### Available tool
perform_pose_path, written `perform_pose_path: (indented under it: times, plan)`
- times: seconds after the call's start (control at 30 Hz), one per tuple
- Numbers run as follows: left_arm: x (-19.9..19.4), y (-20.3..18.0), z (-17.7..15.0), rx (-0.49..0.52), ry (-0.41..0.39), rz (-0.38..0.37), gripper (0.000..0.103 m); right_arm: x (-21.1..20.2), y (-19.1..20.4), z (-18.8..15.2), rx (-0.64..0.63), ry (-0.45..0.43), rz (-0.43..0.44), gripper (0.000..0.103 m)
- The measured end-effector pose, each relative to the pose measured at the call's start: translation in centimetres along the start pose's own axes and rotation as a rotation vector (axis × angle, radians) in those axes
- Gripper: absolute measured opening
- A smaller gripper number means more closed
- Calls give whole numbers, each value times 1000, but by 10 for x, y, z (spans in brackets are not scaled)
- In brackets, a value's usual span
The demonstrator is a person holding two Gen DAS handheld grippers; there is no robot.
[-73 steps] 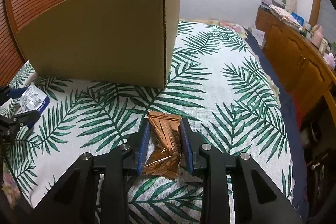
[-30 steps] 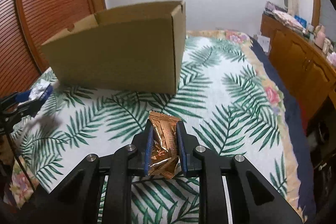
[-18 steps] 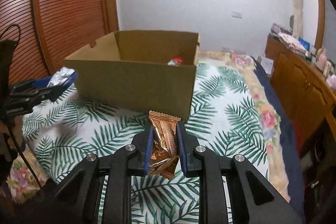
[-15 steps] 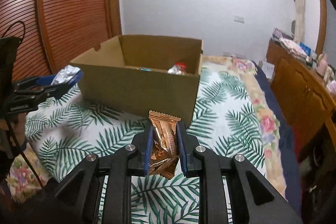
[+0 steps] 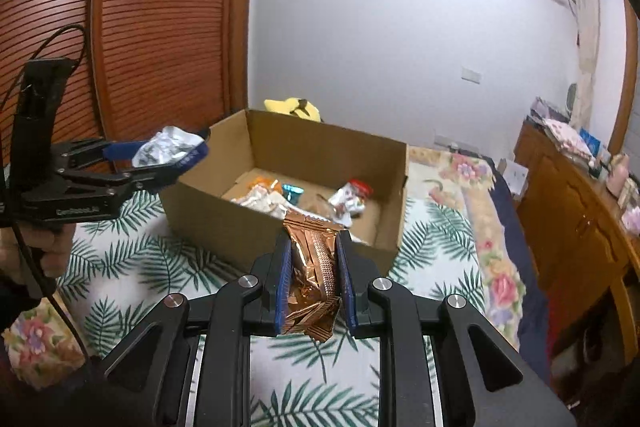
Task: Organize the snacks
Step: 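Lift both held packets and carry them over the open box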
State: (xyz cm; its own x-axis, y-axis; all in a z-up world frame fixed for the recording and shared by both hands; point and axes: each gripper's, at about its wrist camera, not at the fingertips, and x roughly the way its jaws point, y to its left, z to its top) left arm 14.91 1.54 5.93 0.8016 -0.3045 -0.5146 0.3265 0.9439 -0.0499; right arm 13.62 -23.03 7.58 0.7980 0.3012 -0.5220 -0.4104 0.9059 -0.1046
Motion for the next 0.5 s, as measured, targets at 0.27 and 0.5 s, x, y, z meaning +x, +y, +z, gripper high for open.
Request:
perform_pose_path:
  times: [0.27,0.5]
  plan:
    - [36,10,12,-18,19,5,66,29,-4,11,29,-8,32,20]
    - [67,23,15,-48,43,8,66,55,-7,15,39,-11,55,20]
